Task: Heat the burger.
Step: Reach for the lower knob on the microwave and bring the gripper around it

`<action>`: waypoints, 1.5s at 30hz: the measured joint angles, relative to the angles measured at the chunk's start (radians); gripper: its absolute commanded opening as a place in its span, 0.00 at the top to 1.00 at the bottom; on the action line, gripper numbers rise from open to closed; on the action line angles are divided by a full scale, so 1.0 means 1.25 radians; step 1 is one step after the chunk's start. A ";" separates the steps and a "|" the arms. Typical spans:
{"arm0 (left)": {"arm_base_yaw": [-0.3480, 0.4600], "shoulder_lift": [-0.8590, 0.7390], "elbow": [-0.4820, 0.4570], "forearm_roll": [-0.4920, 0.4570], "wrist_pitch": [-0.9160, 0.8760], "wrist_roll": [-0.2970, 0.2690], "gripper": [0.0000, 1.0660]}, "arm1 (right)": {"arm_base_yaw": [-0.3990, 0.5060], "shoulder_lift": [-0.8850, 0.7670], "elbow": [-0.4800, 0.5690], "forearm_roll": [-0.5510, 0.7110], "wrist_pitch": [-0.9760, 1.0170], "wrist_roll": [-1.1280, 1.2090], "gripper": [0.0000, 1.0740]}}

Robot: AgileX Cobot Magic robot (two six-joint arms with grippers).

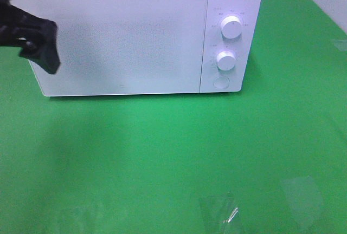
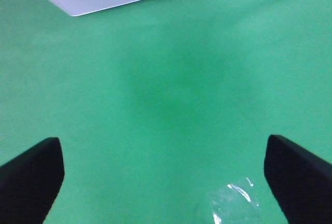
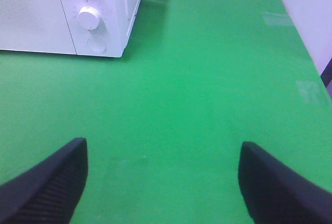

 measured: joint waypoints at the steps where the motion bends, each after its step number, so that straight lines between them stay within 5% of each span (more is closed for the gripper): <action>1: 0.054 -0.029 0.000 -0.018 0.026 0.024 0.06 | 0.000 0.000 0.000 0.000 0.000 0.000 0.29; 9: 0.196 -0.110 0.022 -0.041 0.068 0.079 0.06 | 0.000 0.000 0.000 0.000 0.000 0.000 0.29; 16: 0.316 -0.266 0.171 -0.074 0.070 0.090 0.06 | 0.000 0.000 0.000 0.000 0.000 0.000 0.29; 30: 0.322 -0.630 0.449 -0.079 0.074 0.093 0.06 | 0.000 0.000 0.000 0.000 0.000 0.000 0.29; 45: 0.322 -0.958 0.544 -0.082 0.055 0.093 0.06 | 0.000 0.000 0.000 0.000 0.000 0.000 0.29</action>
